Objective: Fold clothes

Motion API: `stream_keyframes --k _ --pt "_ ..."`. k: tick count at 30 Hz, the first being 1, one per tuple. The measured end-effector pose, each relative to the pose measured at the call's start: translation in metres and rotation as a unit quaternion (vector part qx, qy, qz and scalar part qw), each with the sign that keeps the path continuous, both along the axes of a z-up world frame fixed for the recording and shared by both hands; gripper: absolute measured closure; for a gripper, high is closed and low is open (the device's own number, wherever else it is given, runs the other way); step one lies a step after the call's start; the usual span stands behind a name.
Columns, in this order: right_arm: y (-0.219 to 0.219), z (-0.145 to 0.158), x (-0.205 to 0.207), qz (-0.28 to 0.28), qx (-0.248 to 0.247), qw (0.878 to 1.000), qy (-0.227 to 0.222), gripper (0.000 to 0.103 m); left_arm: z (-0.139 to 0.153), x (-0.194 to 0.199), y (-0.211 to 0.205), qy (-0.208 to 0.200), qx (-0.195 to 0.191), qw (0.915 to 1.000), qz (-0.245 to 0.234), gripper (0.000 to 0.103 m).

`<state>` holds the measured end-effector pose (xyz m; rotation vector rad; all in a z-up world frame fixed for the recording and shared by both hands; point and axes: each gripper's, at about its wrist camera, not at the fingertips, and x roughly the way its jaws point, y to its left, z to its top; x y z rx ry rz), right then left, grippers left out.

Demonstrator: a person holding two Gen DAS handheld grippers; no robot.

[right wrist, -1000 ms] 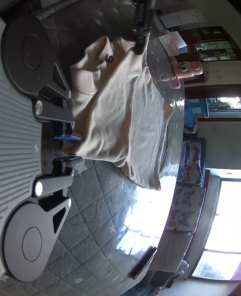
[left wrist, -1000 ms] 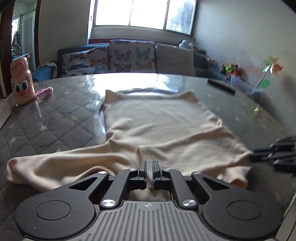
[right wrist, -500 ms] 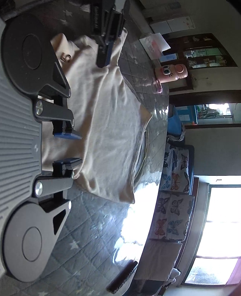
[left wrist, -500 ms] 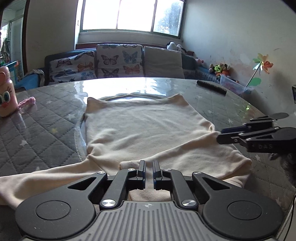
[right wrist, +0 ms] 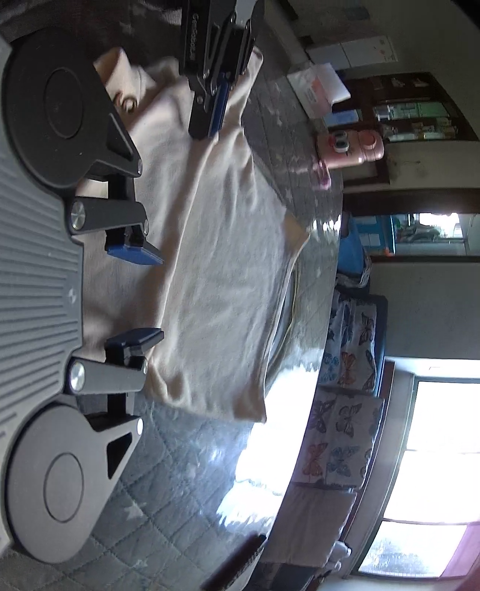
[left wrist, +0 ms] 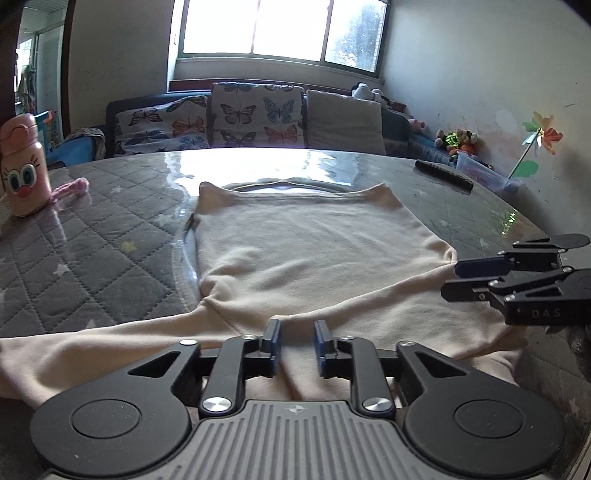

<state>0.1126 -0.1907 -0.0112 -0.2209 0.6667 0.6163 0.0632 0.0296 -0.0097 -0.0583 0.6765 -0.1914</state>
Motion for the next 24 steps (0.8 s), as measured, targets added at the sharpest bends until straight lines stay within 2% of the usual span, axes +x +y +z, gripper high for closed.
stream_keyframes --k 5,7,12,18,24 --pt "0.024 -0.003 -0.015 0.046 -0.001 0.999 0.008 0.064 0.005 -0.017 0.023 -0.005 0.002 0.9994 0.034 0.069" --pt "0.035 -0.004 -0.021 0.063 -0.005 0.998 0.006 0.063 0.007 -0.026 0.035 -0.008 0.001 0.9985 0.055 0.060" --pt "0.064 -0.005 -0.033 0.106 -0.014 0.994 -0.001 0.061 0.007 -0.047 0.067 -0.005 -0.001 0.9930 0.118 0.052" --pt "0.087 -0.010 -0.041 0.136 -0.028 0.990 -0.006 0.061 0.004 -0.068 0.101 0.000 -0.014 0.9828 0.184 0.050" --pt "0.091 -0.010 -0.039 0.136 -0.023 0.990 -0.001 0.060 -0.001 -0.077 0.135 0.009 -0.036 0.9669 0.252 0.050"
